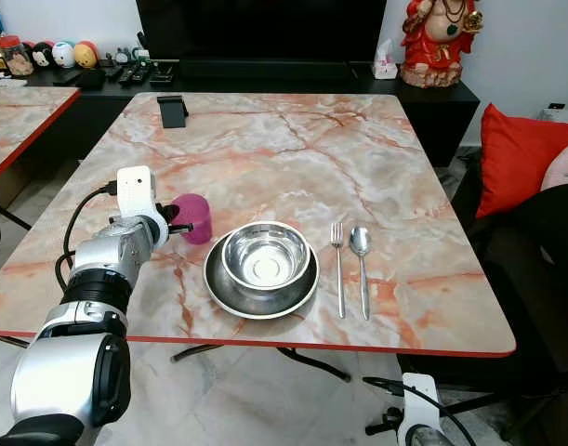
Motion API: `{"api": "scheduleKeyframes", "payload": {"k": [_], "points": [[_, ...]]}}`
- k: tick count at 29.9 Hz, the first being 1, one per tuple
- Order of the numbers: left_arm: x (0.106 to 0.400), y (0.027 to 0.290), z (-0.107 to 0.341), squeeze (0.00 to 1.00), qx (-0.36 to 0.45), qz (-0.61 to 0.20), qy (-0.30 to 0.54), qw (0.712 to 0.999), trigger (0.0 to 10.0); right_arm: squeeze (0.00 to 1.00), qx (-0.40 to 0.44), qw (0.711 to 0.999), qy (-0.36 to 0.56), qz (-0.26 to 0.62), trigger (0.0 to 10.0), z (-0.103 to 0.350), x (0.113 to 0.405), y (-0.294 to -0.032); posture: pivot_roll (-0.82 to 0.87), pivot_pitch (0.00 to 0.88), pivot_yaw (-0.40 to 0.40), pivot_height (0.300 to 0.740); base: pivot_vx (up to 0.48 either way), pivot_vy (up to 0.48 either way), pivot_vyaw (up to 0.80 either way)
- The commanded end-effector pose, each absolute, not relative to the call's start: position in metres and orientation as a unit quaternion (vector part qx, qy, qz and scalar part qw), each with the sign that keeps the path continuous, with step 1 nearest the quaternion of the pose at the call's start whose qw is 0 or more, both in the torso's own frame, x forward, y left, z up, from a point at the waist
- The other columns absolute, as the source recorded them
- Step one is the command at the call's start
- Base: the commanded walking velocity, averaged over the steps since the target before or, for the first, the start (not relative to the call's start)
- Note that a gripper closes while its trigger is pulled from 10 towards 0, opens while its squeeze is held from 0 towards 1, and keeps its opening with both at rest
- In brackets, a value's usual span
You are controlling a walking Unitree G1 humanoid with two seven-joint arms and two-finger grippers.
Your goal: Setting the table
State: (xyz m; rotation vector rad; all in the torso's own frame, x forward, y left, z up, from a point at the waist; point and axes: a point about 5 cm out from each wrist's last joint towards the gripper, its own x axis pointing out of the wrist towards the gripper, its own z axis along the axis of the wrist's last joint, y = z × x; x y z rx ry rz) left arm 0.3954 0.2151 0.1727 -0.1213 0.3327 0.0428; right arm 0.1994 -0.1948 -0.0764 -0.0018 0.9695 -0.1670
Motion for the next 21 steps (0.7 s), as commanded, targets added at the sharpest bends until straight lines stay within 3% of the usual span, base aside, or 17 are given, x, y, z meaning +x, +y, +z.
{"api": "scheduleKeyframes", "payload": {"k": [1, 2, 3, 15, 16, 17, 18, 19, 21], "points": [[0.3987, 0.2143, 0.1791, 0.42, -0.060, 0.024, 0.161, 0.985, 10.0, 0.00, 0.003, 0.881, 0.466, -0.085, 10.0, -0.0763, 0.1998, -0.1948, -0.06, 0.000, 0.006, 0.740, 0.000, 0.000, 0.00], [0.3987, 0.2143, 0.1791, 0.42, -0.060, 0.024, 0.161, 0.985, 10.0, 0.00, 0.003, 0.881, 0.466, -0.085, 10.0, -0.0763, 0.1998, -0.1948, -0.06, 0.000, 0.006, 0.740, 0.000, 0.000, 0.00], [0.3989, 0.2140, 0.1791, 0.98, -0.061, 0.024, 0.161, 0.985, 10.0, 0.00, 0.003, 0.881, 0.466, -0.085, 10.0, -0.0763, 0.1997, -0.1947, -0.06, 0.000, 0.006, 0.740, 0.000, 0.000, 0.00], [0.4000, 0.2124, 0.1807, 0.97, -0.066, 0.023, 0.157, 0.985, 10.0, 0.00, 0.003, 0.880, 0.467, -0.085, 10.0, -0.0766, 0.1993, -0.1945, -0.07, 0.000, 0.009, 0.740, 0.000, 0.000, 0.00], [0.4002, 0.2123, 0.1813, 0.74, -0.066, 0.024, 0.155, 0.985, 10.0, 0.00, 0.003, 0.880, 0.467, -0.085, 10.0, -0.0766, 0.1993, -0.1945, -0.06, 0.000, 0.008, 0.740, 0.000, 0.000, 0.00], [0.4005, 0.2122, 0.1825, 0.20, -0.066, 0.025, 0.153, 0.986, 10.0, 0.00, 0.003, 0.880, 0.467, -0.085, 10.0, -0.0766, 0.1993, -0.1945, -0.06, 0.000, 0.008, 0.740, 0.000, 0.000, 0.00], [0.4007, 0.2121, 0.1829, 0.20, -0.065, 0.025, 0.152, 0.986, 10.0, 0.00, 0.003, 0.880, 0.467, -0.085, 10.0, -0.0766, 0.1993, -0.1945, -0.06, 0.000, 0.008, 0.740, 0.000, 0.000, 0.00], [0.4010, 0.2117, 0.1841, 0.00, -0.065, 0.025, 0.150, 0.986, 10.0, 0.00, 0.003, 0.880, 0.467, -0.085, 10.0, -0.0765, 0.1994, -0.1945, -0.06, 0.000, 0.007, 0.740, 0.000, 0.000, 0.00], [0.4012, 0.2112, 0.1848, 0.00, -0.066, 0.024, 0.149, 0.986, 10.0, 0.00, 0.003, 0.880, 0.467, -0.085, 10.0, -0.0765, 0.1994, -0.1945, -0.06, 0.000, 0.007, 0.740, 0.000, 0.000, 0.00]]}}
